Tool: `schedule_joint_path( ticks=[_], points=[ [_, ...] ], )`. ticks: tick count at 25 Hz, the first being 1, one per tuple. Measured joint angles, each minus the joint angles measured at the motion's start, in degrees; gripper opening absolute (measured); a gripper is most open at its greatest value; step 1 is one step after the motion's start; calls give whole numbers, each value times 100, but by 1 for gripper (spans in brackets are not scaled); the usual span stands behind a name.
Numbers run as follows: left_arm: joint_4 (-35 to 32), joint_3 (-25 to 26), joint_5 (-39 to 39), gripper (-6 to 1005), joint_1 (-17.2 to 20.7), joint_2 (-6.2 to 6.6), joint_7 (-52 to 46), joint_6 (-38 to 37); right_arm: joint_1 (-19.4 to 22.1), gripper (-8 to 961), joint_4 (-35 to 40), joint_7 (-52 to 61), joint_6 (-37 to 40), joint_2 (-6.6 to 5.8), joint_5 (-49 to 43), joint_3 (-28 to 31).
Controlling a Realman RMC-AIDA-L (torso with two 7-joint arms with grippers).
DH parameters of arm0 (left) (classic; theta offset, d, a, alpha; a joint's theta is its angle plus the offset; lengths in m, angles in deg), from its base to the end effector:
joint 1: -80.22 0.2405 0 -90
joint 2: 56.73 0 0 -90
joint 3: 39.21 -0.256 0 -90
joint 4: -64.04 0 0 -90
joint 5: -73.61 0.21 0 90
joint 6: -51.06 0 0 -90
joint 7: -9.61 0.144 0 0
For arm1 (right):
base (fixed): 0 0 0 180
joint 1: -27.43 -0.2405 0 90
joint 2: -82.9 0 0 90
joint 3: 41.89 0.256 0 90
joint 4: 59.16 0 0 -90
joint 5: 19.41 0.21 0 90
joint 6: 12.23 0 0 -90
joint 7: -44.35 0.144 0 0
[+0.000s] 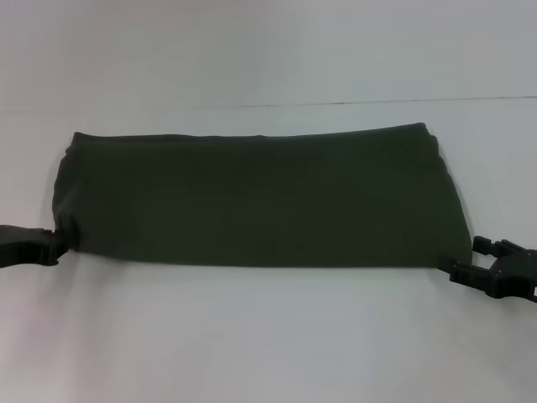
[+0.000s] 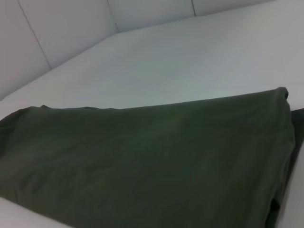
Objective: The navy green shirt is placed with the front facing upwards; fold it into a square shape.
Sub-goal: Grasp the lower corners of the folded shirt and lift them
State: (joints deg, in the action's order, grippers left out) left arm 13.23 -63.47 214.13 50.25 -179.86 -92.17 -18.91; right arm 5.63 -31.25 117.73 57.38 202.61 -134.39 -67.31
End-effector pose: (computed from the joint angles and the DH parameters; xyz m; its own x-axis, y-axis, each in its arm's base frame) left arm -0.3380 0.3494 0.0403 0.6242 0.6617 0.4154 0.7699 -0.4305 -0.4711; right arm 0.3665 0.2986 -0.0031 0.6119 -0.5164 -0.5991 -0.7842 -0.4947 -0.3745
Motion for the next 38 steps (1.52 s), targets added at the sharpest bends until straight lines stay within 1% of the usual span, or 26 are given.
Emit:
schedule_joint_path(
  ticks=[9, 14, 20, 25, 30, 36, 38],
  points=[
    [-5, 1, -7, 71, -42, -5, 0, 11, -69, 868, -138, 58, -167, 0, -15, -143],
    [-5, 1, -8, 77, -53, -8, 0, 2, -85, 684, -144, 25, -178, 0, -16, -149],
    [-2, 1, -8, 84, -50, -9, 40, -14, -87, 408, -146, 22, -186, 0, -16, -148],
    [1, 9, -8, 90, -31, -9, 127, -43, -65, 196, -123, -11, -141, 0, -16, -147],
    [2, 10, -8, 95, 3, -1, 291, -159, 35, 117, -98, -59, -101, 0, -16, -147],
    [-11, 26, -7, 102, 97, 8, 488, -486, 241, 22, -71, -166, 17, -3, 4, -81],
    [-85, 18, -7, 104, 157, 3, 504, -588, 328, 22, -54, -193, 105, -11, 19, -35]
  ],
)
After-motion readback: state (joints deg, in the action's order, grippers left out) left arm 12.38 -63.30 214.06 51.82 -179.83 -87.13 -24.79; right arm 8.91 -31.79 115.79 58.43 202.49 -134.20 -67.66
